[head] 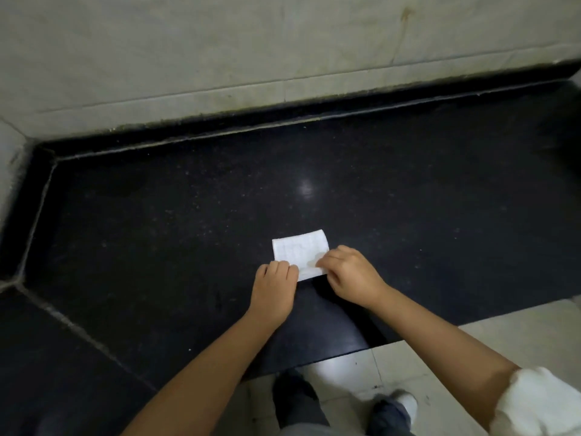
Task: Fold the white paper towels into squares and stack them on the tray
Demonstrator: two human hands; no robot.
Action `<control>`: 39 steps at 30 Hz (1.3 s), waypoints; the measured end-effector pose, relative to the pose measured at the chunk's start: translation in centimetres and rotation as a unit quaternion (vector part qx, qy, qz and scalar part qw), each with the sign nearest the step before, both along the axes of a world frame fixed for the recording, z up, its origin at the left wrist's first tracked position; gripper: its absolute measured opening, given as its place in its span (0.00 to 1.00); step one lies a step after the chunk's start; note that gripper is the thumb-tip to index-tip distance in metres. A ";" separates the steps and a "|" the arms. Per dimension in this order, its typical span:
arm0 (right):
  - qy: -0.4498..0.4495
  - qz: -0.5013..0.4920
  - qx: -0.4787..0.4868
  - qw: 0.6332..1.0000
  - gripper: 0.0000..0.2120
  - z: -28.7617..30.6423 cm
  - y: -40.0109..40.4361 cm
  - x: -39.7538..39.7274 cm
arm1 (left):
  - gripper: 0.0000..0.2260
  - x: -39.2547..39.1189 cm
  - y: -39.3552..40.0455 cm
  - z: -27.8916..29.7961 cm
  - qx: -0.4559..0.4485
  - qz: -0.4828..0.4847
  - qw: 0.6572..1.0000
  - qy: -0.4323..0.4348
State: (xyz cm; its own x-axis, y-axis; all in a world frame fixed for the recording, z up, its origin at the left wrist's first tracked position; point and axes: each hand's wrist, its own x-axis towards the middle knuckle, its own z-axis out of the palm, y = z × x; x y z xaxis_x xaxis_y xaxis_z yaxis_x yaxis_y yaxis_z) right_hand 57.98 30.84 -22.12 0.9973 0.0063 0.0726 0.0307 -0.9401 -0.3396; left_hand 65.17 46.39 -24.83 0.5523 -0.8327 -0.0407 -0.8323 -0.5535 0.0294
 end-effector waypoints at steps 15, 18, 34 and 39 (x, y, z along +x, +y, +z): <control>-0.055 -0.364 0.182 0.912 0.16 9.0 -30.8 -30.5 | 0.11 -22.7 -36.7 11.3 -0.121 -0.151 0.966 0.174; -0.018 -0.375 0.161 0.913 0.23 10.9 -35.7 -36.1 | 0.11 -27.9 -43.3 13.4 -0.113 -0.169 0.959 0.196; 0.010 -0.397 -0.081 0.914 0.11 26.0 -71.6 -46.9 | 0.13 -36.6 -79.7 24.6 -0.195 -0.336 0.920 0.044; -0.044 -0.383 -0.079 0.919 0.10 31.6 -83.6 -45.4 | 0.09 -34.8 -90.2 30.6 -0.222 -0.284 0.933 -0.006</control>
State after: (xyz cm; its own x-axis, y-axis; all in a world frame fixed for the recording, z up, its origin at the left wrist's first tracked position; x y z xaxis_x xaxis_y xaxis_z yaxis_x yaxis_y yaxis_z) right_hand 12.58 -52.75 9.47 0.7033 -0.6786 0.2120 -0.6406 -0.7342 -0.2250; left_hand 30.36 -43.85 5.77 0.0152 -0.9243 0.3813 -0.9892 0.0416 0.1403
